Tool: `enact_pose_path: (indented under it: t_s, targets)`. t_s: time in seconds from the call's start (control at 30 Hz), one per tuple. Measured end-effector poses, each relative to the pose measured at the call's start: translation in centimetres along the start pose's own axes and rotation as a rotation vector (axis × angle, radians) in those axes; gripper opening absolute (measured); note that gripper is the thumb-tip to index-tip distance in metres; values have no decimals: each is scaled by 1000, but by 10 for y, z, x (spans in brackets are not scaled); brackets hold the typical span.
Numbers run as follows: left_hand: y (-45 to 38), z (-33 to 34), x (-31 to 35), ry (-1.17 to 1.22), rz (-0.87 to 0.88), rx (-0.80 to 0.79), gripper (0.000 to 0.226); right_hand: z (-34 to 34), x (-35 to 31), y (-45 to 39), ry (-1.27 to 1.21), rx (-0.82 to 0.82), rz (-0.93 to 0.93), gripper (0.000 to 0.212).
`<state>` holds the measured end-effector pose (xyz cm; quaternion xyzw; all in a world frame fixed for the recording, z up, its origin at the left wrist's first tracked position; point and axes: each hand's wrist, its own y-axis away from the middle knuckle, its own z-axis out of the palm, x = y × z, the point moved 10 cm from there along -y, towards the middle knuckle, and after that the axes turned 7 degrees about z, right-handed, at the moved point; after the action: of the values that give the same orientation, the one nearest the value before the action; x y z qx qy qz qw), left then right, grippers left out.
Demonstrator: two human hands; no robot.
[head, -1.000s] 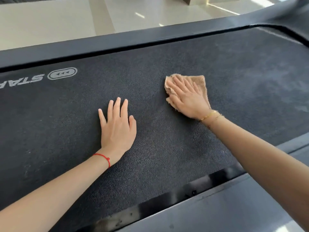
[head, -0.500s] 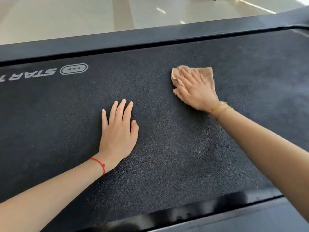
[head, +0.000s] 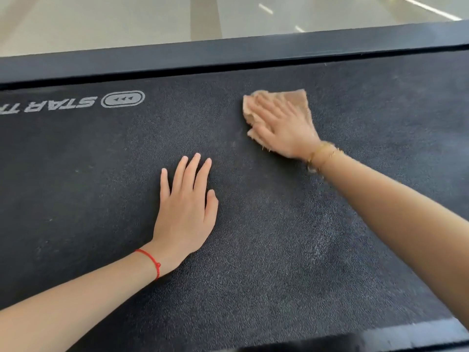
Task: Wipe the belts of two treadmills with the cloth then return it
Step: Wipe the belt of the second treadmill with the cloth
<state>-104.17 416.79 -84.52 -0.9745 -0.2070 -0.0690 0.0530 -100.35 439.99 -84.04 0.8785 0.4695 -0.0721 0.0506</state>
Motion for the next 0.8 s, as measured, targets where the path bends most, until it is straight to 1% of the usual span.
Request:
enact_pose_path:
  t_s: [0.1, 0.2, 0.27, 0.33, 0.4, 0.5, 0.67, 0.73, 0.8]
  targets:
    - [-1, 1, -1, 13, -6, -7, 65, -1, 13, -55, -45, -14, 141, 55]
    - [-3, 1, -2, 27, -6, -7, 64, 2, -12, -93, -63, -52, 153, 57]
    - [-2, 1, -3, 32, -9, 1, 63, 7, -49, -105, -45, -67, 71, 59]
    - [-2, 1, -2, 44, -5, 5, 63, 12, -91, -102, -18, -75, -60, 58]
    - [-1, 1, -2, 61, -6, 3, 61, 16, -109, -92, -30, -86, -142, 55]
    - [-1, -1, -1, 73, -9, -3, 57, 12, -79, -78, -53, -85, -133, 55]
    - [0, -3, 0, 72, -22, -9, 57, -4, 25, -53, -63, -52, 119, 59]
    - [-1, -4, 1, 72, -19, 4, 56, -7, 43, -34, -77, -50, 162, 58]
    - [0, -5, 2, 68, -13, 21, 56, -3, 40, -7, -79, -66, 147, 56]
